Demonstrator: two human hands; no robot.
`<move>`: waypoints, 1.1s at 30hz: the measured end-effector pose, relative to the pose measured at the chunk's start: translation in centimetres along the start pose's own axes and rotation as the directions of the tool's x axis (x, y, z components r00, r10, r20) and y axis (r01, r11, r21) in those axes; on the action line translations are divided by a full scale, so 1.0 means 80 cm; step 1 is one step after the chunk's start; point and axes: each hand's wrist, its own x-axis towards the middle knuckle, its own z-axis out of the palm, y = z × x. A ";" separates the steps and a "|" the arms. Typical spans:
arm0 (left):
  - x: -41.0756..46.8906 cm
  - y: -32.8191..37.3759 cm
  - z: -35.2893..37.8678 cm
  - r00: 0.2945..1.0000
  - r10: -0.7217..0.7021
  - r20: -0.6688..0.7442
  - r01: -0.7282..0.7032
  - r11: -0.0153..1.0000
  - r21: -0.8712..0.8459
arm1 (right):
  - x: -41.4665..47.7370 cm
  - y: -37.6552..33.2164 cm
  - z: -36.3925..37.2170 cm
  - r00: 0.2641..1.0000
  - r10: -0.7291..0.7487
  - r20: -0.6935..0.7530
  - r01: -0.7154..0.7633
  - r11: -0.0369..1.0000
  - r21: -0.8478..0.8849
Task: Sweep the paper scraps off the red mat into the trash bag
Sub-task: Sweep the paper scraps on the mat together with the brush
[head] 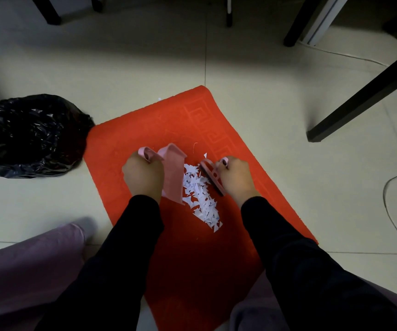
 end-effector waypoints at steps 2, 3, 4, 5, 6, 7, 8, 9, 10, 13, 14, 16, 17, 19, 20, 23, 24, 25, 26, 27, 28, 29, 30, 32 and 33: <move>0.005 -0.003 0.004 1.000 0.010 -0.001 -0.010 1.000 0.000 | 0.004 0.003 0.002 1.000 0.004 -0.010 -0.004 1.000 0.003; 0.007 -0.003 0.005 1.000 0.010 0.002 -0.010 1.000 -0.001 | 0.007 0.004 0.002 1.000 0.006 -0.023 -0.006 1.000 0.007; 0.010 -0.004 0.008 1.000 0.003 0.006 -0.003 1.000 -0.004 | 0.011 0.006 0.003 0.999 0.004 -0.044 -0.004 1.000 0.013; 0.013 -0.004 0.010 1.000 -0.008 0.008 0.008 1.000 -0.009 | 0.015 0.006 0.003 0.998 0.007 -0.066 -0.005 1.000 0.018; 0.016 -0.005 0.012 1.000 -0.018 0.009 0.018 1.000 -0.008 | 0.019 0.007 0.003 0.996 0.007 -0.093 -0.005 1.000 0.021; 0.019 -0.005 0.015 1.000 -0.027 0.009 0.027 1.000 0.000 | 0.025 0.007 0.003 0.994 0.010 -0.112 -0.008 1.000 0.022; 0.021 -0.005 0.017 1.000 -0.028 0.008 0.028 1.000 0.005 | 0.031 0.008 0.004 0.992 0.006 -0.130 -0.004 1.000 0.017; 0.024 -0.006 0.020 1.000 -0.027 0.012 0.027 1.000 0.003 | 0.036 0.009 0.004 0.990 0.010 -0.141 -0.008 1.000 0.014; 0.026 -0.006 0.022 1.000 -0.028 0.011 0.028 1.000 0.002 | 0.042 0.010 0.004 0.988 0.007 -0.152 -0.006 1.000 0.009; 0.033 -0.007 0.029 0.999 -0.030 0.014 0.030 0.999 0.012 | 0.058 0.009 0.008 0.988 -0.007 -0.153 0.005 1.000 -0.017; 0.035 -0.007 0.030 0.999 -0.031 0.013 0.030 0.999 0.015 | 0.062 0.008 0.009 0.989 -0.010 -0.149 0.005 0.999 -0.031; 0.038 -0.009 0.034 1.000 -0.027 0.004 0.027 0.999 0.018 | 0.068 0.005 0.014 0.994 -0.007 -0.112 0.002 0.999 -0.046; 0.039 -0.009 0.035 1.000 -0.023 0.002 0.023 1.000 0.014 | 0.069 0.003 0.016 0.997 -0.007 -0.080 0.003 0.999 -0.045; 0.039 -0.011 0.036 1.000 -0.022 0.002 0.021 1.000 0.011 | 0.068 -0.001 0.019 1.000 -0.006 -0.016 0.006 1.000 -0.023; 0.039 -0.012 0.035 1.000 -0.023 0.004 0.023 1.000 0.017 | 0.067 -0.003 0.019 1.000 0.000 0.019 0.000 1.000 -0.005; 0.037 -0.013 0.032 1.000 -0.027 0.010 0.027 0.999 0.035 | 0.056 -0.005 0.017 0.992 0.022 0.121 -0.023 1.000 0.007; 0.037 -0.014 0.031 1.000 -0.028 0.014 0.027 0.999 0.044 | 0.053 -0.004 0.018 0.989 0.025 0.149 -0.024 1.000 -0.009; 0.035 -0.012 0.030 1.000 -0.025 0.018 0.024 0.999 0.045 | 0.049 -0.003 0.017 0.987 0.024 0.159 -0.016 0.998 -0.052; 0.033 -0.012 0.028 0.999 -0.024 0.022 0.023 0.999 0.043 | 0.047 -0.002 0.017 0.986 0.017 0.164 0.000 0.995 -0.104; 0.032 -0.012 0.026 0.999 -0.024 0.023 0.023 0.999 0.039 | 0.046 -0.001 0.016 0.986 0.013 0.165 0.009 0.991 -0.133; 0.031 -0.011 0.024 0.999 -0.028 0.021 0.027 0.999 0.033 | 0.046 -0.001 0.014 0.987 0.010 0.161 0.012 0.991 -0.133; 0.030 -0.010 0.022 0.999 -0.028 0.018 0.028 0.999 0.027 | 0.046 -0.002 0.011 0.989 0.008 0.148 0.010 0.993 -0.120; 0.029 -0.010 0.020 1.000 -0.027 0.014 0.027 0.999 0.021 | 0.048 -0.002 0.008 0.992 0.004 0.126 0.011 0.993 -0.114; 0.029 -0.009 0.016 1.000 -0.022 0.004 0.022 1.000 0.010 | 0.053 -0.004 0.002 0.997 -0.012 0.077 0.020 0.994 -0.103; 0.028 -0.008 0.016 1.000 -0.023 -0.001 0.023 1.000 0.003 | 0.056 -0.006 -0.001 0.998 -0.016 0.060 0.022 0.995 -0.101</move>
